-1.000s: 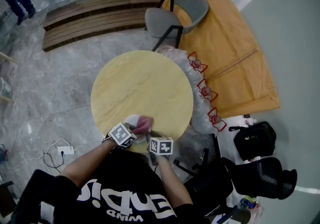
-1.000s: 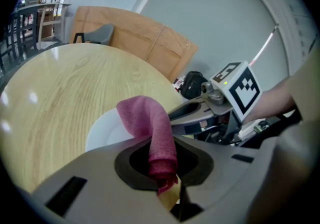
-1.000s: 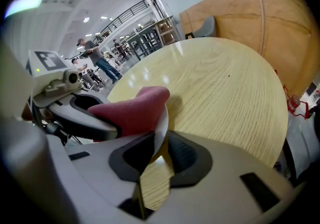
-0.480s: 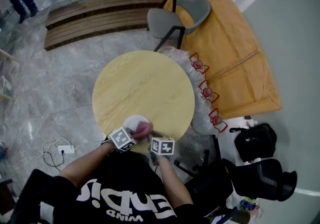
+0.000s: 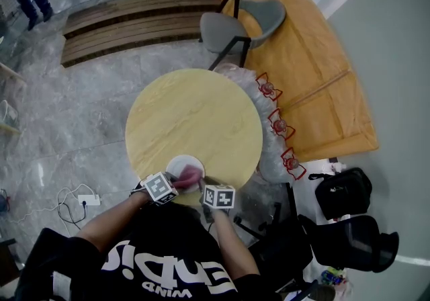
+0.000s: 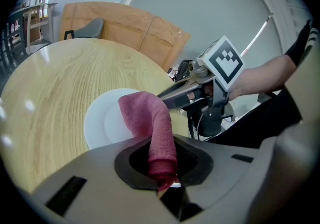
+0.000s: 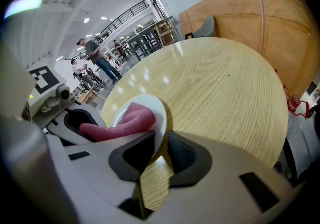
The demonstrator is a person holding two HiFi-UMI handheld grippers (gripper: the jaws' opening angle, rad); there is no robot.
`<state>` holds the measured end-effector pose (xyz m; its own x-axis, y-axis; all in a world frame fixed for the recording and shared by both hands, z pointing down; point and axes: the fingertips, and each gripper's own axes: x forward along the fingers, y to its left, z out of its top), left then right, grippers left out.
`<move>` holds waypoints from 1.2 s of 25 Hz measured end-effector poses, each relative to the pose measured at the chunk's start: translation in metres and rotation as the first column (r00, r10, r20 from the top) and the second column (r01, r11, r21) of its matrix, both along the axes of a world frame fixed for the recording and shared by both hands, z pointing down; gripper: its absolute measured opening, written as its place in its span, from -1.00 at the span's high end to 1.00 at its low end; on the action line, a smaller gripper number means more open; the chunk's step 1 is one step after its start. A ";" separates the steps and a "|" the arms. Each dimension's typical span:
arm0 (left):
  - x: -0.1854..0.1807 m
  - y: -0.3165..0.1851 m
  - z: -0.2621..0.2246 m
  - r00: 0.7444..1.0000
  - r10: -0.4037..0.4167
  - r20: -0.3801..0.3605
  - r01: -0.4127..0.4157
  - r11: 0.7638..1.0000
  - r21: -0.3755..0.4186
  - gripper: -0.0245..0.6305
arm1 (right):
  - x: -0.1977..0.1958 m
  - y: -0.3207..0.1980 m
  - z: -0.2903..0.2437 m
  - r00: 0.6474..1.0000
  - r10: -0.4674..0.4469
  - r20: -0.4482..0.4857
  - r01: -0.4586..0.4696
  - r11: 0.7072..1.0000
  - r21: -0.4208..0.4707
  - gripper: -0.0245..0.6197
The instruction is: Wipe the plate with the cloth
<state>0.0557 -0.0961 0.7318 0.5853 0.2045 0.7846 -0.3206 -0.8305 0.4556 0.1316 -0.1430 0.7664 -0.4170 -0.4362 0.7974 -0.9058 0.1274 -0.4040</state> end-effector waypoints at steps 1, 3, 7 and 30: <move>-0.002 -0.001 0.000 1.000 -0.001 0.003 0.001 1.000 0.002 0.77 | 0.000 0.000 0.000 1.000 0.000 0.000 0.000 1.000 0.000 0.62; -0.005 -0.003 -0.001 1.000 -0.004 0.006 0.004 1.000 0.009 0.77 | 0.000 -0.001 0.000 1.000 0.000 0.001 0.000 1.000 -0.002 0.62; -0.009 -0.007 -0.003 1.000 -0.018 0.004 0.018 1.000 0.022 0.77 | 0.001 0.000 0.000 1.000 -0.007 0.001 0.007 1.000 -0.002 0.62; -0.049 -0.052 -0.011 0.974 -0.223 -0.031 0.225 0.969 0.103 0.77 | 0.000 0.000 0.000 1.000 -0.019 -0.005 0.019 1.000 0.002 0.62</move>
